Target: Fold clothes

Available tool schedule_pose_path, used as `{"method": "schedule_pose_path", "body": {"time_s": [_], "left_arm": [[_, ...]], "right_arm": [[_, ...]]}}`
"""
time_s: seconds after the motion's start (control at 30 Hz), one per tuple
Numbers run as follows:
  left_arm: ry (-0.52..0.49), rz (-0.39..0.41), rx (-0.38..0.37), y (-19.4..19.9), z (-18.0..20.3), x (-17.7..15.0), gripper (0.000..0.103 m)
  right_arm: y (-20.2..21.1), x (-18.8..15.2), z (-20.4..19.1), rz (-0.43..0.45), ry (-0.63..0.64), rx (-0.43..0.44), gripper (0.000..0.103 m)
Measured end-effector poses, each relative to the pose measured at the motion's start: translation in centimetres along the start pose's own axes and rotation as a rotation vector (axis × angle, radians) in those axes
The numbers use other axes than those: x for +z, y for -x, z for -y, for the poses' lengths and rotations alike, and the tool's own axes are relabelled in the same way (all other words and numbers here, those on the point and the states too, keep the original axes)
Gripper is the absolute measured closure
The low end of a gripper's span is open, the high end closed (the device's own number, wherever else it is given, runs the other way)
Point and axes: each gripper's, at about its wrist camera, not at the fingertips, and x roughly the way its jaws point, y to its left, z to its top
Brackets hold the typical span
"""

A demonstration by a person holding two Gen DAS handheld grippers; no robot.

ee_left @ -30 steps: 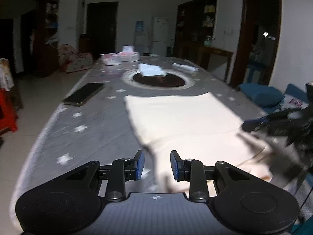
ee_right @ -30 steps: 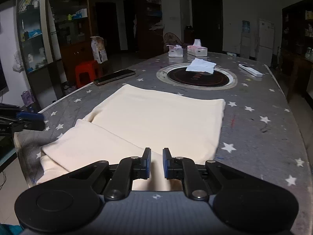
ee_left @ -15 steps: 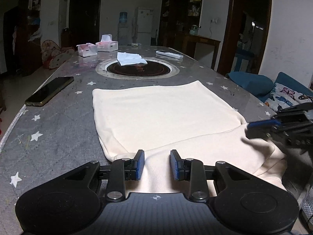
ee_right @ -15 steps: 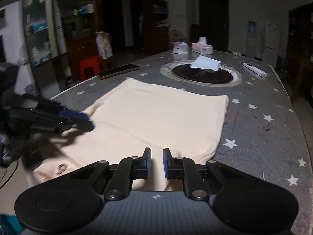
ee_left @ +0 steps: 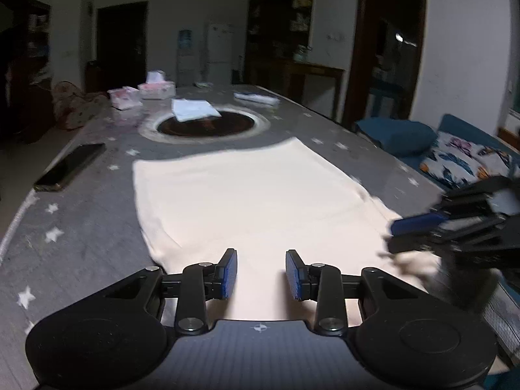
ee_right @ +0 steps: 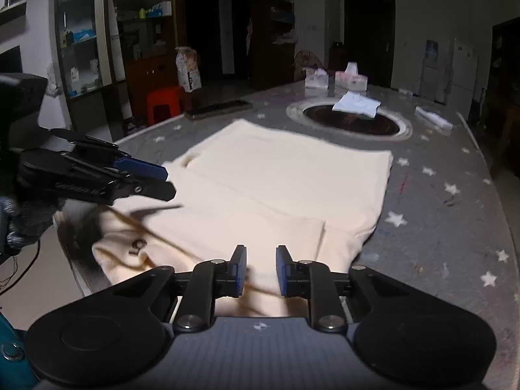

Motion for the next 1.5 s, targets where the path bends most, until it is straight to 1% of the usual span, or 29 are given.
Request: {"method": "schedule_pose_path", "body": {"time_s": [0.07, 0.13, 0.33, 0.4, 0.43, 0.47, 0.57, 0.63, 0.73, 0.83, 0.93, 0.97, 1.0, 1.03, 1.1, 1.2, 1.23, 1.27, 1.3, 1.37, 1.4, 1.5], "left_arm": [[-0.030, -0.017, 0.002, 0.0, 0.8, -0.9, 0.067], [-0.056, -0.009, 0.011, 0.3, 1.4, -1.4, 0.064], [-0.074, -0.002, 0.025, 0.6, 1.7, -1.7, 0.063], [-0.076, 0.001, 0.029, 1.2, 1.5, -1.6, 0.063], [-0.080, 0.003, 0.032, 1.6, 1.5, -1.6, 0.063], [-0.086, 0.003, 0.035, 2.0, 1.4, -1.7, 0.063], [-0.111, 0.003, 0.036, 3.4, 1.2, -2.3, 0.063], [-0.148, 0.001, 0.033, 4.6, 1.2, -2.9, 0.063], [-0.216, -0.003, 0.033, 5.9, 1.7, -3.8, 0.063], [-0.287, 0.001, 0.025, 6.6, 2.5, -4.6, 0.062], [-0.329, 0.013, 0.030, 6.2, 3.3, -5.1, 0.062], [-0.338, 0.019, 0.028, 6.0, 3.6, -5.2, 0.061], [-0.352, 0.026, 0.027, 5.8, 3.8, -5.3, 0.060], [-0.368, 0.033, 0.027, 5.5, 4.1, -5.4, 0.059], [-0.410, 0.045, 0.038, 5.1, 4.7, -5.7, 0.059], [-0.435, 0.068, 0.036, 4.7, 5.1, -5.8, 0.060], [-0.435, 0.076, 0.032, 4.6, 5.1, -5.7, 0.060], [-0.436, 0.085, 0.029, 4.5, 5.1, -5.7, 0.066], [-0.437, 0.093, 0.025, 4.5, 5.1, -5.6, 0.075], [-0.429, 0.102, 0.019, 4.4, 5.1, -5.4, 0.084], [-0.418, 0.104, 0.016, 4.3, 4.9, -5.1, 0.091], [-0.366, 0.115, 0.004, 4.3, 4.3, -4.2, 0.094]], "right_arm": [[-0.1, -0.4, -0.2, -0.006, 0.004, -0.004, 0.084], [0.0, -0.6, -0.5, -0.003, 0.013, -0.008, 0.084], [-0.2, -1.0, -0.9, -0.001, 0.031, -0.017, 0.081], [0.3, -0.9, -1.0, 0.006, 0.042, -0.018, 0.079], [0.6, -0.8, -1.1, 0.009, 0.049, -0.017, 0.076], [0.9, -0.8, -1.2, 0.010, 0.060, -0.015, 0.075], [1.8, -0.8, -1.4, 0.005, 0.099, -0.016, 0.074], [2.4, -0.9, -1.5, -0.004, 0.118, -0.018, 0.073], [3.2, -1.3, -1.7, -0.022, 0.152, -0.020, 0.068], [3.8, -1.9, -2.0, -0.040, 0.185, -0.020, 0.066], [4.1, -2.5, -2.3, -0.054, 0.210, -0.024, 0.061], [4.2, -2.7, -2.3, -0.056, 0.215, -0.027, 0.059], [4.2, -2.8, -2.4, -0.059, 0.219, -0.029, 0.058], [4.3, -2.9, -2.5, -0.061, 0.224, -0.030, 0.058], [4.5, -3.1, -2.7, -0.063, 0.232, -0.030, 0.053], [4.6, -3.4, -2.8, -0.063, 0.254, -0.039, 0.051], [4.5, -3.5, -2.8, -0.065, 0.259, -0.042, 0.049], [4.5, -3.5, -2.9, -0.068, 0.265, -0.043, 0.049], [4.4, -3.6, -2.9, -0.070, 0.271, -0.044, 0.049], [4.3, -3.8, -3.1, -0.066, 0.290, -0.044, 0.049], [4.3, -3.8, -3.2, -0.062, 0.301, -0.044, 0.048], [3.9, -3.7, -3.3, -0.046, 0.325, -0.036, 0.047]]}}
